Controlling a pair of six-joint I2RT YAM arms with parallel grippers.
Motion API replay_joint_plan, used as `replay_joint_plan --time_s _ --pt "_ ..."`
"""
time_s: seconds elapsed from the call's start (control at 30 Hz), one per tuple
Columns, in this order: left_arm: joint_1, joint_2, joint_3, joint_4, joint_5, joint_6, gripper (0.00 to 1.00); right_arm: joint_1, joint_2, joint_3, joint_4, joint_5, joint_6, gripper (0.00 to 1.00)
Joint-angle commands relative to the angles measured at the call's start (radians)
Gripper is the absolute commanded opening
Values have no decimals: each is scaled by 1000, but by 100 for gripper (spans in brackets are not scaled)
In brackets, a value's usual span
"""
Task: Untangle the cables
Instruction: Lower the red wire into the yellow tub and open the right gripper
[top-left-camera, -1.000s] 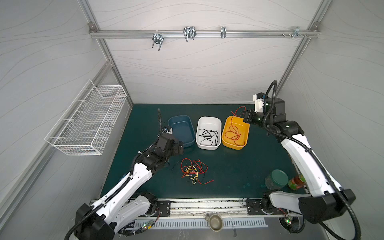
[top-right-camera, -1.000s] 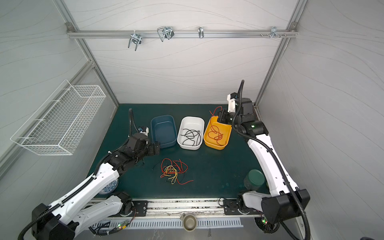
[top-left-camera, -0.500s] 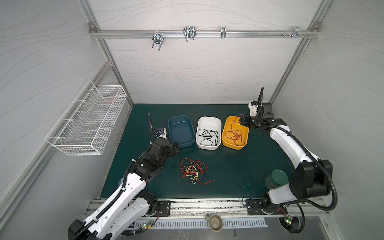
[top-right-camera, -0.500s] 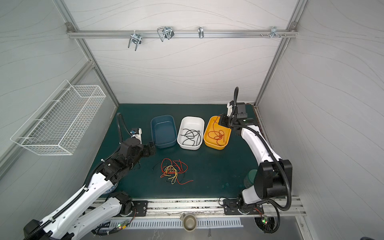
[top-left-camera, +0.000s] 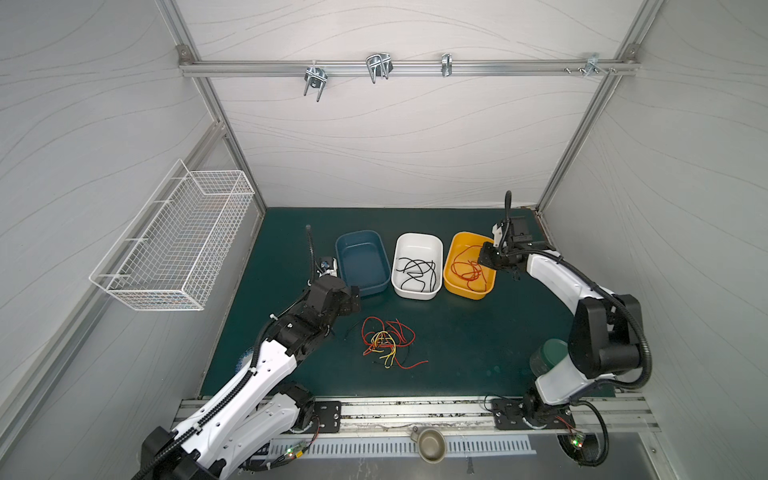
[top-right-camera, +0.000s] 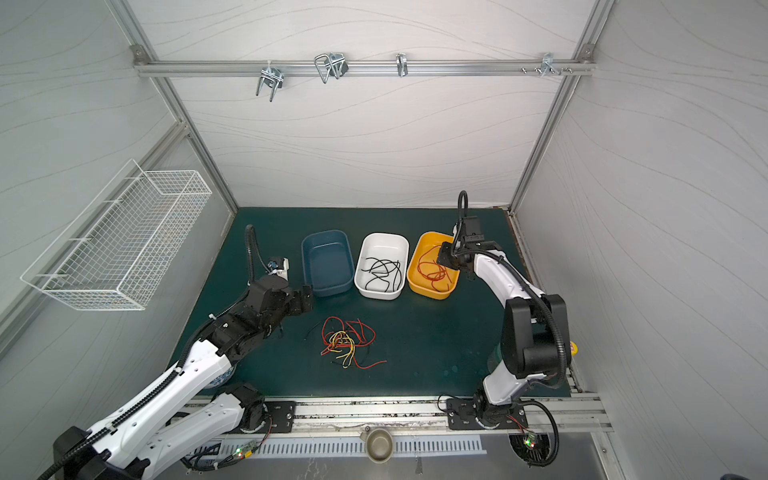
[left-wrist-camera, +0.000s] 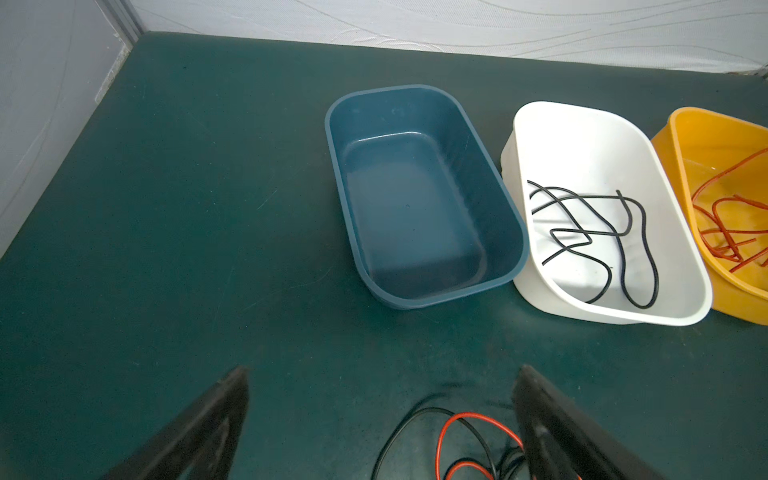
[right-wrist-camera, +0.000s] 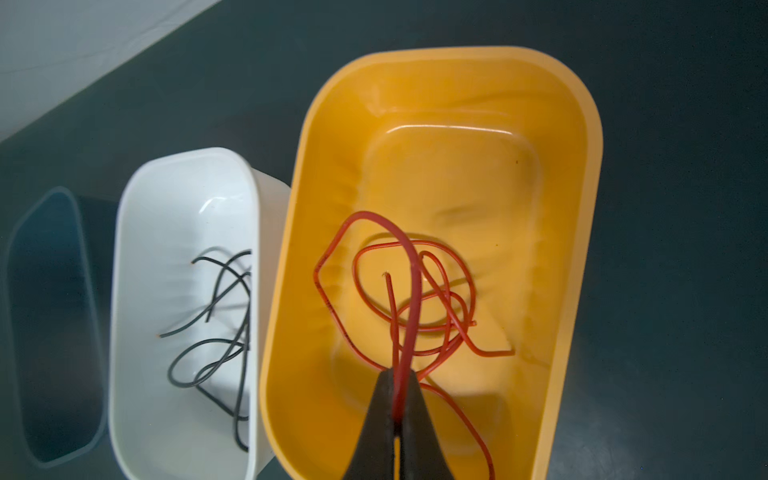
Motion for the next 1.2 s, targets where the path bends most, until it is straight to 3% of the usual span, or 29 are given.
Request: replay_joint_plan --time_s 0.0,0.5,0.73,0.9,1.17 --pt "-14 11 45 -6 -28 16 100 -5 22 -14 -37 35 4 0" --pt "-20 16 45 -9 -26 18 99 -4 73 -1 -89 62 -12 4" --pt "-19 23 46 -6 -17 21 100 -6 70 3 -97 53 -4 20" --pt "-23 28 46 -9 -14 21 100 -1 44 8 -116 47 17 24" --pt "-28 34 48 -11 -13 22 99 42 -91 6 -158 93 64 46"
